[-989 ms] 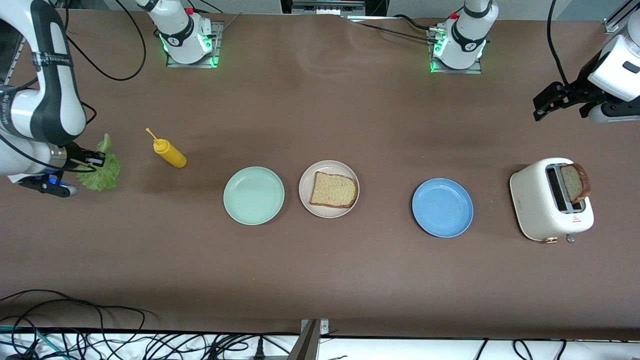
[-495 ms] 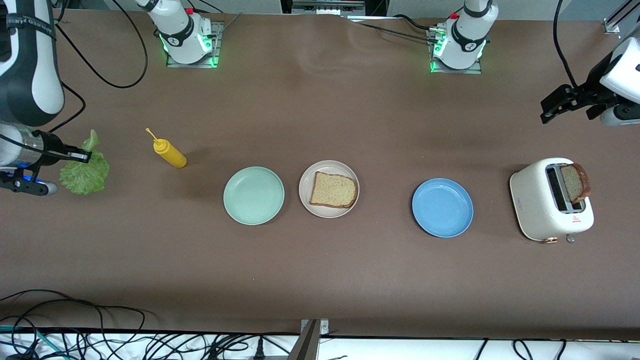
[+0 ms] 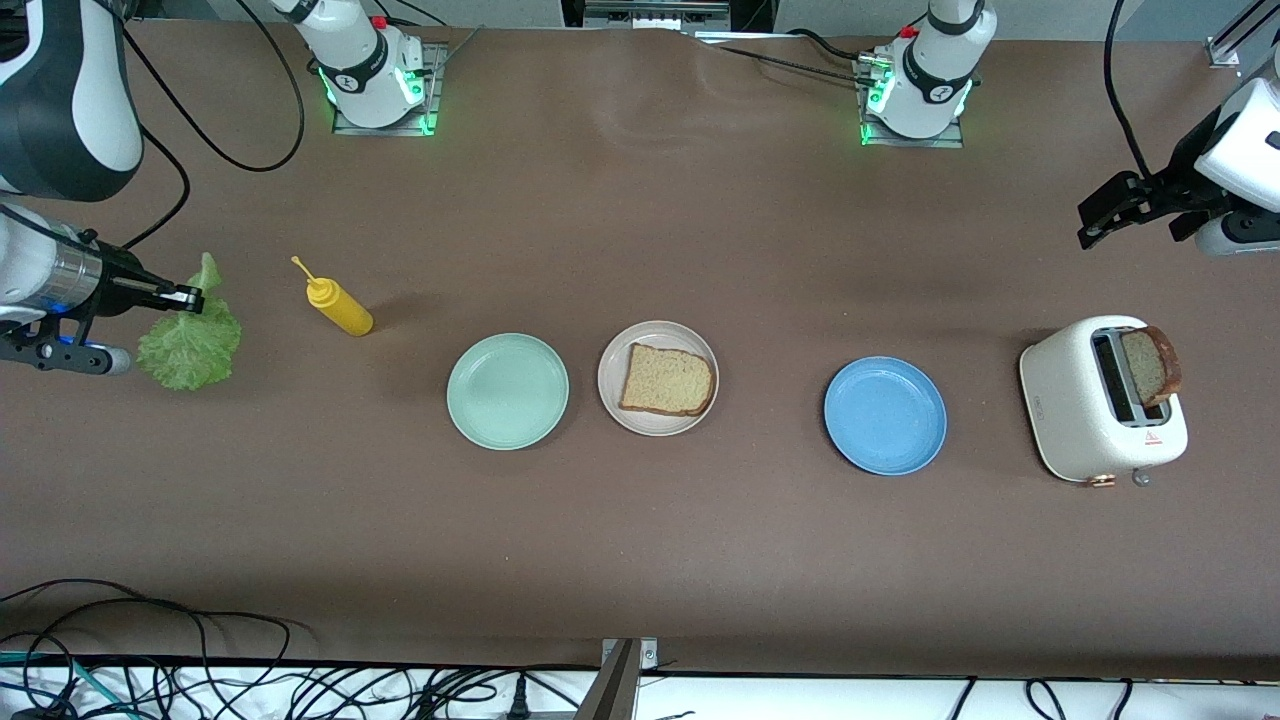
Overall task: Make sandwich on beige plate with both arms
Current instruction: 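Lift the green lettuce leaf off the table with the right gripper, then carry the lettuce leaf over the toast on the beige plate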
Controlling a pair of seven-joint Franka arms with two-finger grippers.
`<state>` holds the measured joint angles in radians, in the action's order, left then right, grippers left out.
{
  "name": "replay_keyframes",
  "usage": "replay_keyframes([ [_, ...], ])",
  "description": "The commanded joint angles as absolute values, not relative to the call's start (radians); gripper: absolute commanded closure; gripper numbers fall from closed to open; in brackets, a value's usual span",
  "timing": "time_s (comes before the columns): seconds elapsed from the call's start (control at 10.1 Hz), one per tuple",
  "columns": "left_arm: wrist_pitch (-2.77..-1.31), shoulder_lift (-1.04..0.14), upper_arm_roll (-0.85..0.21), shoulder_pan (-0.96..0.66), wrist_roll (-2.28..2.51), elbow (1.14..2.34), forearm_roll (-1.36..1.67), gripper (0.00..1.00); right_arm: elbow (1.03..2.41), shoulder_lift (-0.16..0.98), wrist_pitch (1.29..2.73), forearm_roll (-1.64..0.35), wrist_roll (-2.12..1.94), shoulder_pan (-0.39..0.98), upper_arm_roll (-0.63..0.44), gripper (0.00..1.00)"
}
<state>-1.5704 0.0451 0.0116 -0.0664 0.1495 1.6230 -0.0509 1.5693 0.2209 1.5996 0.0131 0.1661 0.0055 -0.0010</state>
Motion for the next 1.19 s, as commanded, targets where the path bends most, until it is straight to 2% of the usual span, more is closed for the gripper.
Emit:
replay_keyframes([
  [0.0,-1.546,0.029,0.021,-0.071,0.155,1.588,-0.075,0.00,1.549,0.218,1.600,-0.008,0.233,-0.002,0.055,1.00],
  [0.3,-1.546,0.029,0.021,-0.071,0.158,1.588,-0.075,0.00,1.555,0.262,1.716,-0.015,0.343,0.044,0.142,1.00],
  [0.79,-1.546,0.028,0.021,-0.066,0.155,1.588,-0.075,0.00,1.549,0.395,2.021,-0.021,0.536,0.248,0.146,1.00],
  [0.89,-1.546,0.028,0.021,-0.066,0.155,1.589,-0.075,0.00,1.549,0.417,2.060,-0.011,0.585,0.294,0.143,1.00],
  [1.09,-1.546,0.028,0.021,-0.067,0.156,1.588,-0.077,0.00,1.549,0.434,2.080,-0.009,0.595,0.298,0.143,1.00],
])
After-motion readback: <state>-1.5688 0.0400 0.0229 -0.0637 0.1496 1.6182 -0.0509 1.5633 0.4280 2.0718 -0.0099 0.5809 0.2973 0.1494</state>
